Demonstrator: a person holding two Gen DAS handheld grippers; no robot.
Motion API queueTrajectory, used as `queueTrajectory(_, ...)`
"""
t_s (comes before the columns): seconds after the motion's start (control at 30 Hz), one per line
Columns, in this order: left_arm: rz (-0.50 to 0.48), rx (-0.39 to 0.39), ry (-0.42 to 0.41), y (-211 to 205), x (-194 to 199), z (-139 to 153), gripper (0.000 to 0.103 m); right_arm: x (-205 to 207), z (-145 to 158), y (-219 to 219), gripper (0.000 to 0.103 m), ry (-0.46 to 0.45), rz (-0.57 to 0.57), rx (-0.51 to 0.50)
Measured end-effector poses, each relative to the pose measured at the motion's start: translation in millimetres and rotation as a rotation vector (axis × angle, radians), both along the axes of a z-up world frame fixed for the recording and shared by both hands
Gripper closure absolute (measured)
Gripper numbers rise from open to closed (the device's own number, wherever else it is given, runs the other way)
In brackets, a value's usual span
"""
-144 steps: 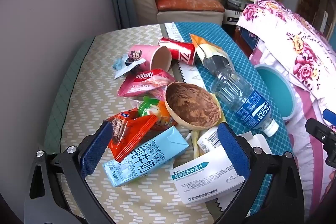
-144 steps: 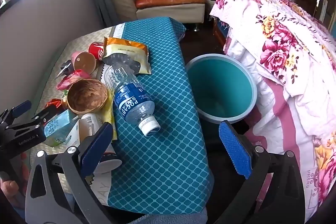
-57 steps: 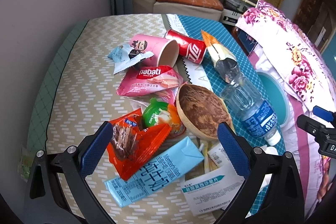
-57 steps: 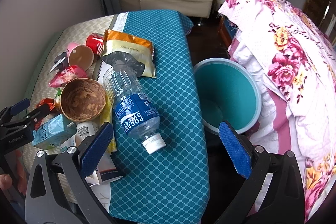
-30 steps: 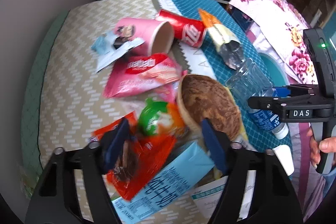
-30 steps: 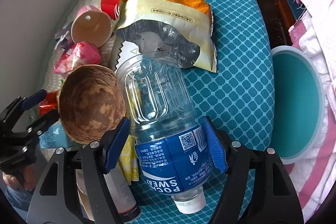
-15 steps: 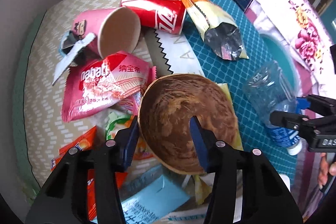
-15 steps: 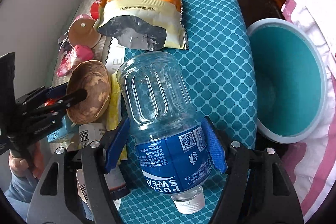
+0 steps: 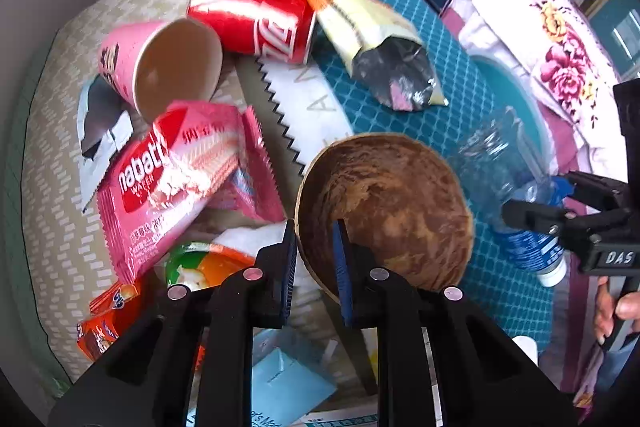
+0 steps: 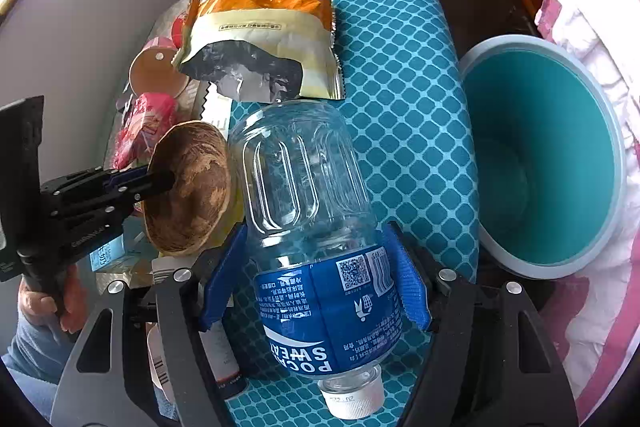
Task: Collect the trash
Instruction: 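Grasp the brown coconut bowl with the left tool while the right tool grasps the Pocari Sweat bottle, then carry the bowl and bottle to the teal bin and release both inside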
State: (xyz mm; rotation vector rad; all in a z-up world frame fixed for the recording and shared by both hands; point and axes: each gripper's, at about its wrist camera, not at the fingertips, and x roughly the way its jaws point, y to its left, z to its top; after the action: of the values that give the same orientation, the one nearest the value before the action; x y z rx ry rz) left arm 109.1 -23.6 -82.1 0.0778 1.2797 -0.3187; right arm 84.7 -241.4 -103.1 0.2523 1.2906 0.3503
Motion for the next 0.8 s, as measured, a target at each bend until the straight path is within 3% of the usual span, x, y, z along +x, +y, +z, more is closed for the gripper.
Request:
queueTrajectory(0.1,0.018,-0.013,0.047,3.5,2.2,-9.3,0.081,0.8,-0.1,-3.2,0.037,0.003,0.000,0.011)
queueTrajectory(0.23,0.005,-0.011,0.050,-4.7,0.3,-12.2,0.061,2.7,-5.7,-2.5,0.037,0.022,0.011,0.021)
queueTrajectory(0.3,0.003,-0.002,0.034,-10.0,-1.5,-12.0,0.060,3.1,-10.7,-0.2,0.037,0.031,0.013,0.016)
queueTrajectory(0.33,0.005,0.002,0.025,-11.6,-2.8,-11.5,0.060,2.9,-9.6,-0.5,0.038,0.018,0.008,0.011)
queueTrajectory(0.47,0.013,0.039,-0.046,-19.5,-8.8,0.6,0.089,0.8,-6.4,-9.2,0.039,-0.007,-0.024,0.032)
queueTrajectory(0.57,0.030,0.034,-0.095,-17.8,-12.1,17.4,0.094,0.9,-1.1,-22.4,0.039,-0.014,-0.064,0.086)
queueTrajectory(0.8,0.050,0.025,-0.144,-23.8,-11.4,42.5,0.095,1.1,16.6,-42.4,0.039,-0.066,-0.106,0.119)
